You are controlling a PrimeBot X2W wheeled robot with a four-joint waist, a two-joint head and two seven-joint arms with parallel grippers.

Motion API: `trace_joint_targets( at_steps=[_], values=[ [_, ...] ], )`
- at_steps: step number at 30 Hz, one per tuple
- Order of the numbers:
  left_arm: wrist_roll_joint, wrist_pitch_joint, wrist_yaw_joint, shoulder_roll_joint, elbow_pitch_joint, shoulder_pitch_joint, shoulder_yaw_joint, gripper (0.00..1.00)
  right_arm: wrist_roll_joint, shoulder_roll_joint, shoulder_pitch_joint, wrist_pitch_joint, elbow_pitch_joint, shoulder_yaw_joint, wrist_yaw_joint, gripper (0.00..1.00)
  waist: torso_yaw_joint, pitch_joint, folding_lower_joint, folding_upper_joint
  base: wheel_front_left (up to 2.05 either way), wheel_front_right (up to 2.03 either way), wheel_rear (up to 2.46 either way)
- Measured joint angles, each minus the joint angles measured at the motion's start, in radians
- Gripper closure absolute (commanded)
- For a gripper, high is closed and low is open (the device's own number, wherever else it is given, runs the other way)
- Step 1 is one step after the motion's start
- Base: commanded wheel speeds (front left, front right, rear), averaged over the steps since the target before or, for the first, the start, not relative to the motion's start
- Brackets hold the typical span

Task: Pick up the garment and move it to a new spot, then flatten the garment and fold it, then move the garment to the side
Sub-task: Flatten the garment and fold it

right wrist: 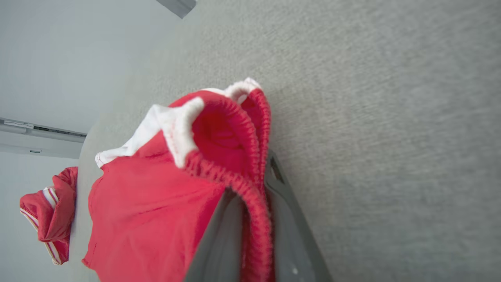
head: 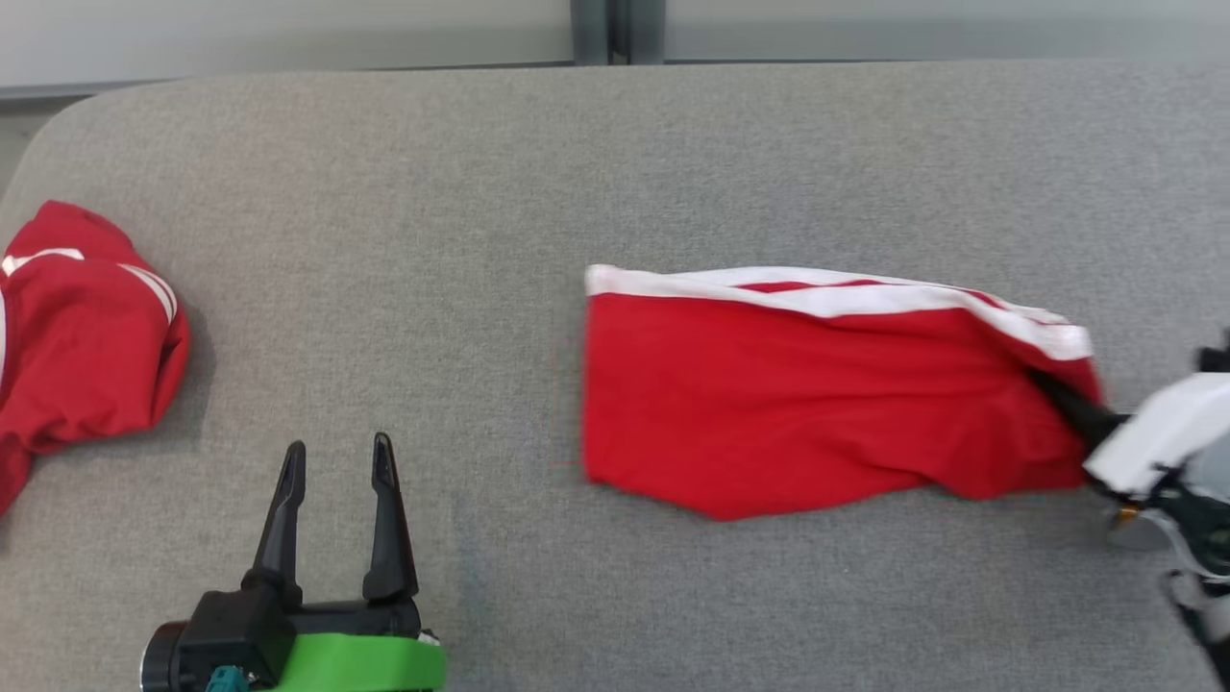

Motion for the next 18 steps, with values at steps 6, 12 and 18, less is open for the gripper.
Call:
trace_joint_targets(
  at_steps=[6, 12, 18],
  values=[
    [0.007, 0.0, -0.017, -0.001, 0.016, 0.021, -0.002, 0.0, 0.071, -0.124, 0.074, 0.096, 0.056, -0.242, 0.0, 1.0, -0.03, -0.035, 0.0, 0.0, 0.0, 0.0, 0.0],
    [0.016, 0.0, -0.016, -0.002, 0.034, 0.032, -0.017, 0.0, -0.001, -0.14, 0.077, 0.18, 0.019, -0.386, 0.0, 1.0, -0.052, -0.055, 0.0, 0.0, 0.0, 0.0, 0.0],
    [0.027, 0.0, -0.011, -0.002, 0.056, 0.049, -0.02, 0.0, -0.081, 0.09, 0.074, 0.345, -0.24, -0.331, 0.0, 1.0, -0.09, -0.065, 0.0, 0.0, 0.54, 0.54, 0.54]
  ],
)
